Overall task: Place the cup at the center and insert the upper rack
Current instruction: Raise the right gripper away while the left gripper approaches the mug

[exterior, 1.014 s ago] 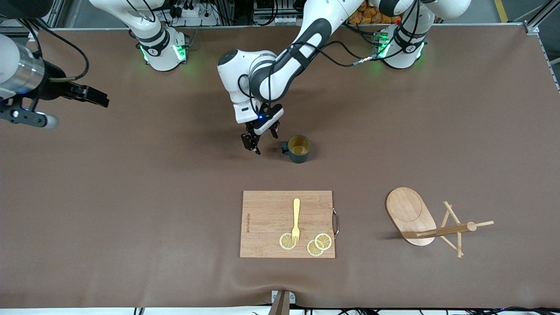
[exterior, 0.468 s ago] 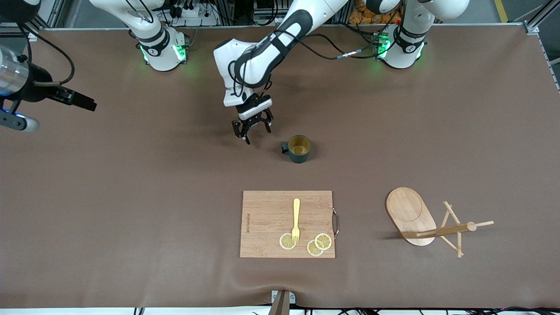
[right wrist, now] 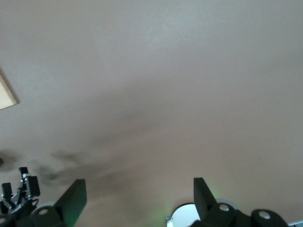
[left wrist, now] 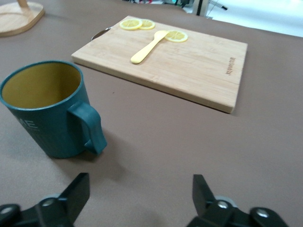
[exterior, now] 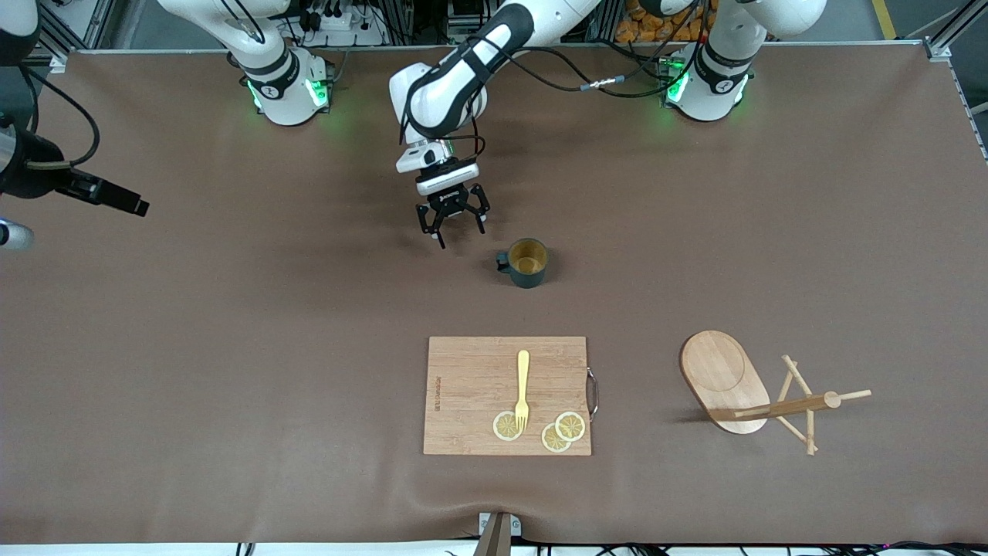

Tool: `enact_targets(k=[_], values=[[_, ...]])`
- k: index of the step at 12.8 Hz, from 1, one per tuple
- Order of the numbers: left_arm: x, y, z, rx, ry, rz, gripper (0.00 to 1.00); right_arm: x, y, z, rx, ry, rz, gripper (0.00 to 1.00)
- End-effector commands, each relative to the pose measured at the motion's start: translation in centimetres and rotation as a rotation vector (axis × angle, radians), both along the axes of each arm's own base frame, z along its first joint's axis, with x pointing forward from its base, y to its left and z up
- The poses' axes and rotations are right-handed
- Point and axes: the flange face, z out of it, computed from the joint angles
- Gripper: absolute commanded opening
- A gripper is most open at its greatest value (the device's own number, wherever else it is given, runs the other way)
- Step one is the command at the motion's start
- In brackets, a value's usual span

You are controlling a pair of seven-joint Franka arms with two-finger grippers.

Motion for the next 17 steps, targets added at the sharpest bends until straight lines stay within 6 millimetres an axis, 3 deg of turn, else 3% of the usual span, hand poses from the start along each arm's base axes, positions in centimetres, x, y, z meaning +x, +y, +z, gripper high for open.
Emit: enact_targets(k=[1, 4, 7, 9, 12, 14, 17], values=[[-1.3, 0.9, 0.4, 0.062, -0.080, -0.090, 0.81, -1.8, -1.5, 1.4, 0.028, -0.039, 0.010, 1.00], [-1.5, 1.2, 0.0, 0.076, -0.083, -0.101, 0.71, -1.7, -0.4, 2.4, 0.026, -0.057, 0.028, 1.00], [-2.0, 2.9, 0.9, 0.099, -0.077, -0.106, 0.70, -1.7, 0.7, 3.4, 0.017, -0.075, 0.051, 1.00], [-2.4, 4.7, 1.5, 0.128, -0.091, -0.131, 0.70, -1.8, -0.6, 4.1, 0.016, -0.097, 0.087, 1.00], [-2.6, 5.3, 0.8, 0.109, -0.132, -0.134, 0.70, -1.9, -2.8, 5.5, 0.022, -0.131, 0.273, 1.00], [-2.7, 6.0, -0.4, 0.055, -0.219, -0.152, 0.71, -2.1, -3.2, 5.7, 0.025, -0.131, 0.275, 1.00], [-2.5, 6.2, -1.3, 0.021, -0.249, -0.151, 0.71, -2.4, -2.5, 8.2, 0.020, -0.158, 0.288, 1.00]])
